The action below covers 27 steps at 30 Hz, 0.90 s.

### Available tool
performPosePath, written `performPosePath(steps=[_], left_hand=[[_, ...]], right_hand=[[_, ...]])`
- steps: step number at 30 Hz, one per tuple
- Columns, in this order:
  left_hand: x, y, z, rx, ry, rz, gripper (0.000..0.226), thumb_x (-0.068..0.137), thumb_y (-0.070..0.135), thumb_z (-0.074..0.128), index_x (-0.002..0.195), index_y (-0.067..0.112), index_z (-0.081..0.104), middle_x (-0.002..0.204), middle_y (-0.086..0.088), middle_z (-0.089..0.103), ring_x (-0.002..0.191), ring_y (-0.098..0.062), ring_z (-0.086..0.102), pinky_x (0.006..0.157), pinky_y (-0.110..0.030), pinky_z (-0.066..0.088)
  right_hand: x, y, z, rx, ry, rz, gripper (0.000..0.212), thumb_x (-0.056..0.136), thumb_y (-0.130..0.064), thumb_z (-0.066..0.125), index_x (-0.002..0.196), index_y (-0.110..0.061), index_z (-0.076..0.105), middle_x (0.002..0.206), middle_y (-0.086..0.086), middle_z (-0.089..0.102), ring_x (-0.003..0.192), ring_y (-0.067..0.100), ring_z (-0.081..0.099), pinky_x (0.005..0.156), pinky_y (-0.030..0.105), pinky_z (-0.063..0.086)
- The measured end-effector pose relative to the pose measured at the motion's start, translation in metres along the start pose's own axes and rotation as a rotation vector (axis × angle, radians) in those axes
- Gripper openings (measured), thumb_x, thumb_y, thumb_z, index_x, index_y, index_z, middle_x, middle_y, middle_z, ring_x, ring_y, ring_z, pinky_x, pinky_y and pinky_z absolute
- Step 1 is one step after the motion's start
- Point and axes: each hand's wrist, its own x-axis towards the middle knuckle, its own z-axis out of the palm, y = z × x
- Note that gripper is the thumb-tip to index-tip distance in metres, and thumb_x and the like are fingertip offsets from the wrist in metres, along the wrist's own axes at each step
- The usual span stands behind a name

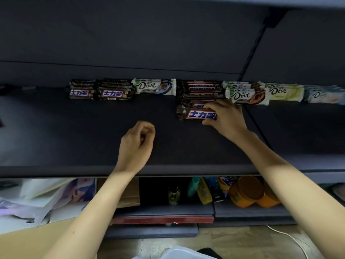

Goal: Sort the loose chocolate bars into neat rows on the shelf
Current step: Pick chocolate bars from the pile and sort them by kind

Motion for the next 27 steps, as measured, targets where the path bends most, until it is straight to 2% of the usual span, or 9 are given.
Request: performPosePath(steps=[3,6,12,18,24,27], left_hand=[[0.000,-0.001,0.001,0.038,-0.011,0.018,0.011,0.094,0.016,0.049,0.098,0.018,0.059,0.088,0.008,0.063,0.086,-0.008,0.059,0.069,-0.010,0.041],[0.000,-0.001,0.001,0.044,-0.002,0.032,0.011,0.094,0.016,0.049,0.097,0.016,0.060,0.090,0.003,0.065,0.084,-0.008,0.060,0.067,-0.010,0.042],[-0.001,-0.001,0.002,0.053,0.006,0.046,0.010,0.093,0.015,0.051,0.095,0.015,0.061,0.089,0.003,0.065,0.083,-0.010,0.061,0.070,-0.020,0.047],[-0.001,-0.002,0.002,0.039,0.019,0.052,0.009,0.092,0.013,0.053,0.093,0.015,0.062,0.086,0.007,0.064,0.081,-0.003,0.060,0.067,-0.008,0.042],[0.000,-0.003,0.003,0.043,0.029,0.080,0.008,0.091,0.012,0.054,0.090,0.015,0.062,0.080,0.016,0.059,0.074,0.004,0.057,0.064,-0.004,0.041],[0.001,-0.004,0.003,0.038,0.028,0.095,0.008,0.090,0.012,0.055,0.089,0.016,0.061,0.079,0.016,0.059,0.076,0.009,0.057,0.064,-0.004,0.041]], right_hand=[[0.004,-0.001,0.001,0.001,0.007,0.013,0.048,0.082,-0.036,0.066,0.126,-0.024,0.053,0.128,-0.001,0.051,0.124,0.023,0.040,0.101,0.041,0.029],[0.006,-0.003,0.002,-0.001,0.021,0.027,0.045,0.082,-0.035,0.066,0.123,-0.024,0.054,0.126,0.000,0.052,0.123,0.024,0.041,0.100,0.042,0.030],[0.004,0.000,-0.001,-0.036,0.027,0.022,0.043,0.083,-0.035,0.064,0.124,-0.024,0.053,0.126,0.001,0.052,0.123,0.026,0.041,0.102,0.043,0.028],[0.003,0.002,0.000,-0.082,0.031,0.049,0.046,0.084,-0.035,0.063,0.127,-0.024,0.053,0.127,0.002,0.050,0.122,0.031,0.038,0.101,0.048,0.028],[0.001,-0.004,0.000,-0.059,0.011,0.076,0.053,0.082,-0.040,0.063,0.131,-0.027,0.048,0.131,0.000,0.043,0.125,0.028,0.034,0.106,0.049,0.021],[0.001,-0.014,0.003,-0.051,0.007,0.019,0.053,0.083,-0.042,0.062,0.132,-0.027,0.048,0.130,-0.001,0.044,0.127,0.026,0.031,0.108,0.051,0.016]])
